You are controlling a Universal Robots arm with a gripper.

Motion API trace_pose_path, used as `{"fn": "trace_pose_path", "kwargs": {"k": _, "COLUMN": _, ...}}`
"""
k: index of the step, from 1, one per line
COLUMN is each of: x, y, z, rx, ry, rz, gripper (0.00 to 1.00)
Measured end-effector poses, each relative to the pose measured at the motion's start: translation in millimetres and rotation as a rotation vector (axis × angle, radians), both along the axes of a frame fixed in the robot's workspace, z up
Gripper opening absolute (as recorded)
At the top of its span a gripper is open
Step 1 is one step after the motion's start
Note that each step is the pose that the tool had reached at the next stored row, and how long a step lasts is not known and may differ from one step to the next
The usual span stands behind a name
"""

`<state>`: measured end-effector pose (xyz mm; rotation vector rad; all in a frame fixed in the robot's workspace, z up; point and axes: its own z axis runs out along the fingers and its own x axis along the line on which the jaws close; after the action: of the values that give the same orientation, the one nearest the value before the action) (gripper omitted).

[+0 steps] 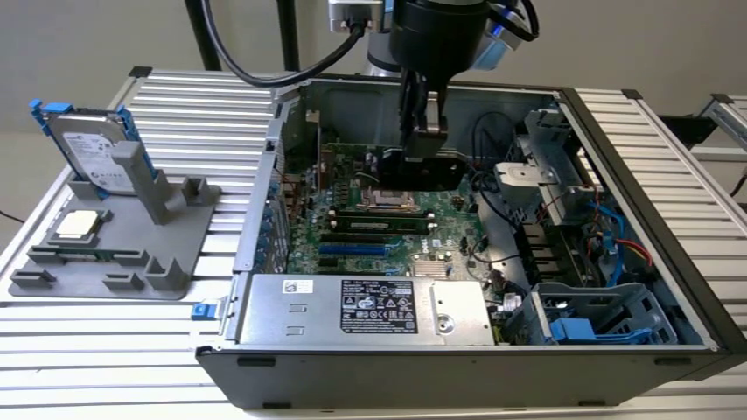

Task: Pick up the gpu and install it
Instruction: 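Insert the gpu into the slot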

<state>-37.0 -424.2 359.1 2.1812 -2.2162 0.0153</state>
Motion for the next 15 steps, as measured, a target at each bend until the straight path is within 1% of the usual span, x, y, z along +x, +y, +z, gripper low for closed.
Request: {"fn": "trace_pose_path", "kwargs": {"k": 15, "x": 0.0, "y": 0.0, "z": -7.6, "rx": 0.0000, "ry": 0.0000, "rz": 0.000, "gripper": 0.00}}
